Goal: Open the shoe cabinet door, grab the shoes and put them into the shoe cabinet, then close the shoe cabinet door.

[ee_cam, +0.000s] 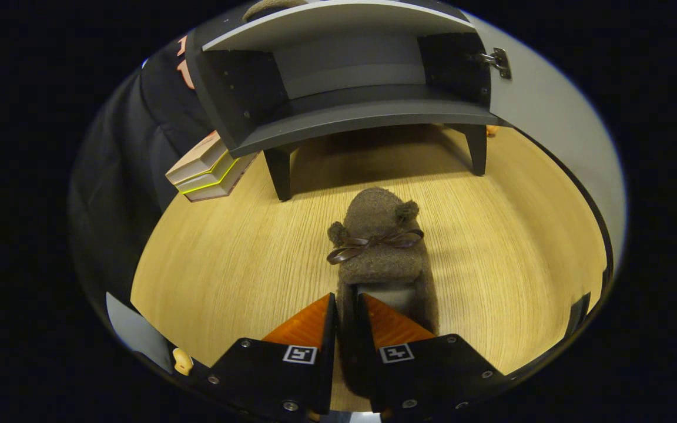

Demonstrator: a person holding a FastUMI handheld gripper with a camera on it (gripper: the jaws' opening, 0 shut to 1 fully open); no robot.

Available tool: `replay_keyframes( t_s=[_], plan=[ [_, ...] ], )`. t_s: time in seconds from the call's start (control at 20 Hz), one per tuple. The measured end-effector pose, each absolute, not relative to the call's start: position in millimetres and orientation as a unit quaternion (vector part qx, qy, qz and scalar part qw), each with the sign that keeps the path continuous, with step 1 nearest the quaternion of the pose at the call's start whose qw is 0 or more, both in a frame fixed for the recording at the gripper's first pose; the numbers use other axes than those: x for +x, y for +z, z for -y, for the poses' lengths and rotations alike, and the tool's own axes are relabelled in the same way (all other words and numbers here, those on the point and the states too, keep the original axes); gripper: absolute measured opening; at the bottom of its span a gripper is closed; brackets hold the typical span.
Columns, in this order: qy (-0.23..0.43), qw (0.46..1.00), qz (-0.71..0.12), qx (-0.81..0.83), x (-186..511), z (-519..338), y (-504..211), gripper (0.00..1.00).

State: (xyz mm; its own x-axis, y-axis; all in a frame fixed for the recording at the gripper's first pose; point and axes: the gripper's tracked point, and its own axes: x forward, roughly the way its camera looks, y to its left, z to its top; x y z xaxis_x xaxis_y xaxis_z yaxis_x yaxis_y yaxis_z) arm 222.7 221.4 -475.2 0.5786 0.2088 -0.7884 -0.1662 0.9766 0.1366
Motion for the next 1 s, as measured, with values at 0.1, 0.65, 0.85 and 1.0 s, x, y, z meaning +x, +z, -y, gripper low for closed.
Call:
replay_keyframes(
  t_s=[0.1,0.65,0.85,1.0],
  plan=[
    [0.108,0.891,-0.441,0.018,231,-225,-478,0.2],
    [0.085,0.894,-0.436,0.051,240,-219,-472,0.07],
    [0.079,0.9,-0.424,0.057,237,-208,-453,0.07],
    [0.075,0.905,-0.413,0.064,233,-202,-436,0.07]
  ],
)
